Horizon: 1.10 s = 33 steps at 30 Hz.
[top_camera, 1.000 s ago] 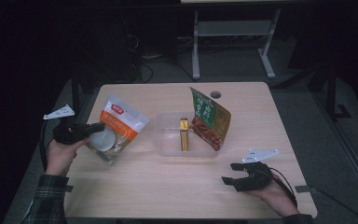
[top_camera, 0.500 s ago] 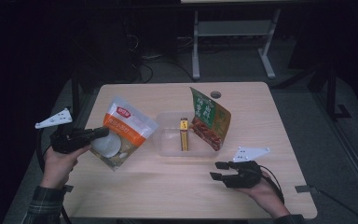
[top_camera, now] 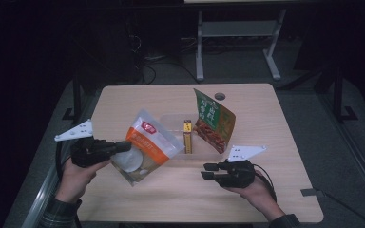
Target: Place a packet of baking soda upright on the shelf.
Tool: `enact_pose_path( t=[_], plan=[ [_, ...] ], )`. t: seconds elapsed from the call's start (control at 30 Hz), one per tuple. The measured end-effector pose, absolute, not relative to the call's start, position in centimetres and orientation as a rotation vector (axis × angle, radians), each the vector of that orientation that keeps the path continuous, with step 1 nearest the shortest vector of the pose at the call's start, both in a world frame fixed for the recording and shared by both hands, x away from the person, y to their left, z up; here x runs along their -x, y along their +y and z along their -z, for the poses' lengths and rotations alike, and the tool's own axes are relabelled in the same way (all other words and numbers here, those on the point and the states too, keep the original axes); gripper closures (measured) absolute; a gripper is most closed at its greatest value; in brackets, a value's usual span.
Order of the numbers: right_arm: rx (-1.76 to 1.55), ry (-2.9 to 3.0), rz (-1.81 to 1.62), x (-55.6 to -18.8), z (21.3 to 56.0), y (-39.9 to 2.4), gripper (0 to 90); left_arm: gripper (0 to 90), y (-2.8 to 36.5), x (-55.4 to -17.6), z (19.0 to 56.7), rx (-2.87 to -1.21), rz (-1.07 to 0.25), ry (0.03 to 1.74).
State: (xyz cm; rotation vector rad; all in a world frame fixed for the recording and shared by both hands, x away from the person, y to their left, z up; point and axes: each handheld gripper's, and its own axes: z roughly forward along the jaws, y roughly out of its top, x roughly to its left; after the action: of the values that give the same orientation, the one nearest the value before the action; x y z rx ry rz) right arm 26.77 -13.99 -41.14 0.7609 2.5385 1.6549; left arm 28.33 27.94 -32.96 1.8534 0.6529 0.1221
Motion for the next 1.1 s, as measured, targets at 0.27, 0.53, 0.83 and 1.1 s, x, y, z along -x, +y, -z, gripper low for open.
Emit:
enact_pose_path(
  t=[0.27, 0.53, 0.83, 1.1],
  plan=[
    [-0.686, 2.494, -1.779, -27.1, 40.2, -12.7, 58.4, 89.8, 24.8, -27.7, 34.2, -1.872, -0.065, 0.610],
    [-0.649, 2.501, -1.834, -27.8, 40.3, -10.7, 62.2, 89.8, 23.0, -27.4, 35.4, -1.896, -0.025, 0.583],
    [-0.636, 2.536, -1.885, -28.5, 40.9, -9.0, 76.0, 89.8, 22.5, -27.3, 35.7, -1.904, -0.016, 0.571],
    [-0.559, 2.560, -1.897, -28.7, 41.0, -8.6, 89.5, 89.7, 22.8, -27.4, 35.9, -1.885, -0.018, 0.585]
  ],
)
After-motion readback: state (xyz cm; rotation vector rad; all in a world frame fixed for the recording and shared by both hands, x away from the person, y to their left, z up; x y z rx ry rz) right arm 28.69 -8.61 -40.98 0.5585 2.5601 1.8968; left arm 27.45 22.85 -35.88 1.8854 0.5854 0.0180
